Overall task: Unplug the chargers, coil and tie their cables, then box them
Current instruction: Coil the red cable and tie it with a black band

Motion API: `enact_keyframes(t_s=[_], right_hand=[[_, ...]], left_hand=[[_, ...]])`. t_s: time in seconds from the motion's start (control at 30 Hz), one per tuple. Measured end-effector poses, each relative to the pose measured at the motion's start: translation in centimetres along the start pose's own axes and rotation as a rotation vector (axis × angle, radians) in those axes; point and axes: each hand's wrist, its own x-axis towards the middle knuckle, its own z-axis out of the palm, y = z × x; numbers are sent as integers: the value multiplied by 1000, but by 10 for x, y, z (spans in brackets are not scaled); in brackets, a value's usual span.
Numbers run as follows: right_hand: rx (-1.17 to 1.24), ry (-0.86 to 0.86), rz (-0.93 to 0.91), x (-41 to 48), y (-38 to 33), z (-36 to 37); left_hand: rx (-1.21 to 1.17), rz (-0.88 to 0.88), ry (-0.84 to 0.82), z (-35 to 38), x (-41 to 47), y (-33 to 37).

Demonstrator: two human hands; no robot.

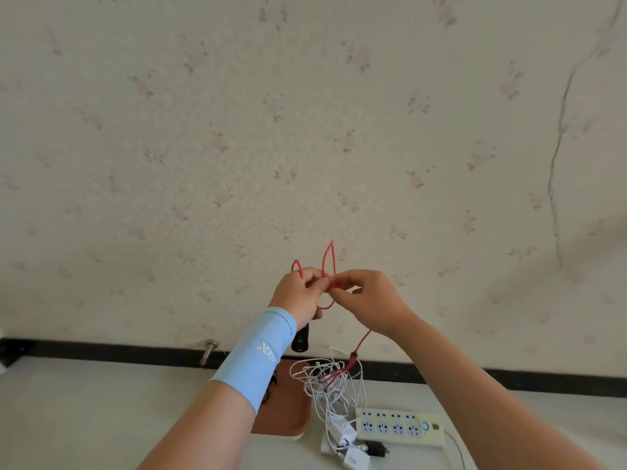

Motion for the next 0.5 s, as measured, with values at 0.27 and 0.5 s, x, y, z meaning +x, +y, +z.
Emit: enact_keyframes(t_s=[0.27,0.5], right_hand=[[-59,50,11,3,1,9],[-390,21,-123,1,-7,8]], left_hand=[[254,-31,-7,2,4,-1],[123,-174,60,6,5,-4]])
